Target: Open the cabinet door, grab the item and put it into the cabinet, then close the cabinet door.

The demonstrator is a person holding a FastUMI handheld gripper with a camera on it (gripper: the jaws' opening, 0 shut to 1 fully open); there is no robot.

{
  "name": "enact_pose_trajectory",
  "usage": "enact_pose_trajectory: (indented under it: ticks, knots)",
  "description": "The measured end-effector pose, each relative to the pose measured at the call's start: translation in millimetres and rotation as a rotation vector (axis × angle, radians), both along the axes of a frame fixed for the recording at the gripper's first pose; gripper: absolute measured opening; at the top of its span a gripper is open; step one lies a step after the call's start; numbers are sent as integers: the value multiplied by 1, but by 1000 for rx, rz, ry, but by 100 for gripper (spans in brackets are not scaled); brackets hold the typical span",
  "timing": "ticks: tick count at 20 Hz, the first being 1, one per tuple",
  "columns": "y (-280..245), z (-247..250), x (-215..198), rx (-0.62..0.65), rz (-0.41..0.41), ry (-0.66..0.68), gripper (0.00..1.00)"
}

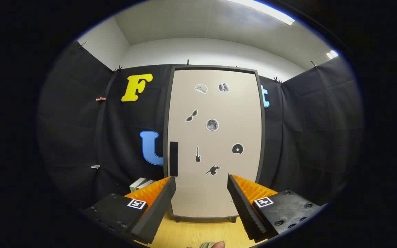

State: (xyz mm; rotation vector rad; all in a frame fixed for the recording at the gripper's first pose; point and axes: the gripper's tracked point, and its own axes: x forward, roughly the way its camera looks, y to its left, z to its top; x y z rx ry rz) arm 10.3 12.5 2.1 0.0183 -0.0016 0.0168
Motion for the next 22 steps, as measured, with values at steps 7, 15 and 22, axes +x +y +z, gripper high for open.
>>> enact_pose_trajectory:
  ticks: [7,15,22]
  knots:
    - [42,7,57,52,18,1,97]
    - [83,-19,139,47,11,16,97]
    - [90,-39,196,62,-28,17,97]
